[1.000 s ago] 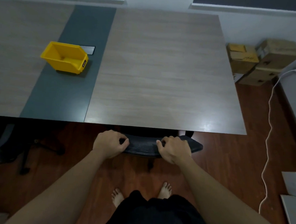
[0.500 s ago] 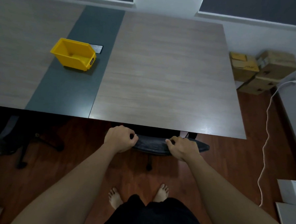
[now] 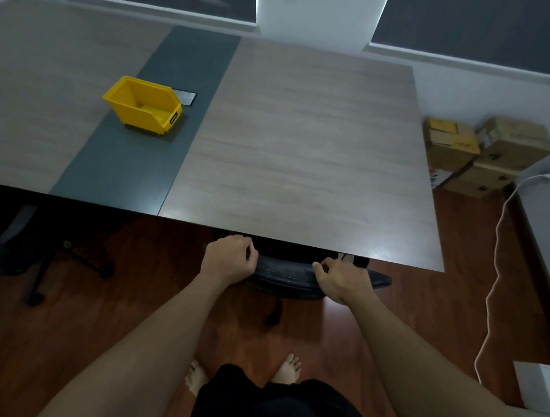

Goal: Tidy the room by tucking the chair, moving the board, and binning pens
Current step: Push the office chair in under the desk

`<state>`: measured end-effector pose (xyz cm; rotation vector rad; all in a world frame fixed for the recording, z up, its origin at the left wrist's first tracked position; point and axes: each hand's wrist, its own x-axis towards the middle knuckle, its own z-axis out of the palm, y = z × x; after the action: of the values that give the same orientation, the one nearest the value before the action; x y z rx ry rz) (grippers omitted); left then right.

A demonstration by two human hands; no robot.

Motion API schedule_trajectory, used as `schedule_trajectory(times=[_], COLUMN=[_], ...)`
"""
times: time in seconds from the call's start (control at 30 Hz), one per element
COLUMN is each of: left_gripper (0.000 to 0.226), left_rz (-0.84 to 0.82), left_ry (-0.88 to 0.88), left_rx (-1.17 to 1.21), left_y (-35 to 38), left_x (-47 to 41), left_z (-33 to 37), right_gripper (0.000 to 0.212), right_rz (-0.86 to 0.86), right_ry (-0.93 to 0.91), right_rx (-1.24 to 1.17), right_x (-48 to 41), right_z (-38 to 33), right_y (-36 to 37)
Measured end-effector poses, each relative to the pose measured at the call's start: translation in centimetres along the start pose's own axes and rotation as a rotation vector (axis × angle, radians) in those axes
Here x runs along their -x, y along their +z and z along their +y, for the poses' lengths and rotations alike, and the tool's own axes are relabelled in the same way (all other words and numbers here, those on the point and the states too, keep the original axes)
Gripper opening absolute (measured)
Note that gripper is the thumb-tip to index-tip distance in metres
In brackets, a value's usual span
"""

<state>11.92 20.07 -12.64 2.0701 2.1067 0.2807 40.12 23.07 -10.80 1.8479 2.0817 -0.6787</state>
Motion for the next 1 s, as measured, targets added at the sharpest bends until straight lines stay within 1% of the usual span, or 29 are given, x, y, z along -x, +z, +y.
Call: schedule_trajectory(times=[0.1, 0.2, 0.3, 0.37, 0.43, 0.57, 0.67, 0.77, 0.9, 1.0], left_gripper=[0.030, 0.046, 0.063, 0.070, 0.074, 0.077, 0.074, 0.072, 0.070, 0.073], left_rz=[0.024, -0.043, -0.116, -0.149, -0.184, -0.212, -0.186, -0.148, -0.098, -0.063], left_ry=[0.011, 0.042, 0.056, 0.005, -0.070, -0.194, -0.276, -0.361, -0.479, -0.561], left_rx=[0.006, -0.022, -0.034, 0.021, 0.086, 0.156, 0.174, 0.178, 0.194, 0.218], left_y=[0.3, 0.0, -1.3, -2.7, -4.3, -7.6, -10.1, -12.4, -15.0, -16.2], left_x=[0.2, -0.3, -0.5, 0.0, 0.8, 3.3, 6.1, 9.2, 14.0, 18.0], left_z=[0.5, -0.1, -2.0, -3.7, -5.8, -10.8, -14.9, -19.5, -26.0, -31.1], right_gripper=[0.058, 0.059, 0.072, 0.084, 0.086, 0.083, 0.086, 0.085, 0.081, 0.080], right_rz=[0.002, -0.042, -0.074, -0.058, -0.050, -0.032, -0.030, -0.031, -0.023, -0.021], right_ry=[-0.004, -0.008, 0.000, -0.017, -0.050, -0.142, -0.219, -0.300, -0.421, -0.507], right_rx=[0.005, 0.006, -0.007, -0.040, -0.069, -0.118, -0.149, -0.163, -0.102, -0.062], right_x=[-0.1, -0.2, -0.5, -0.8, -1.0, -1.3, -1.4, -1.2, -0.4, 0.8], right_z=[0.3, -0.3, -1.4, -2.7, -4.9, -10.9, -16.3, -22.3, -30.5, -36.6], right_y=[-0.2, -0.7, -1.3, -1.9, -2.5, -3.6, -4.0, -3.8, -2.8, -1.5])
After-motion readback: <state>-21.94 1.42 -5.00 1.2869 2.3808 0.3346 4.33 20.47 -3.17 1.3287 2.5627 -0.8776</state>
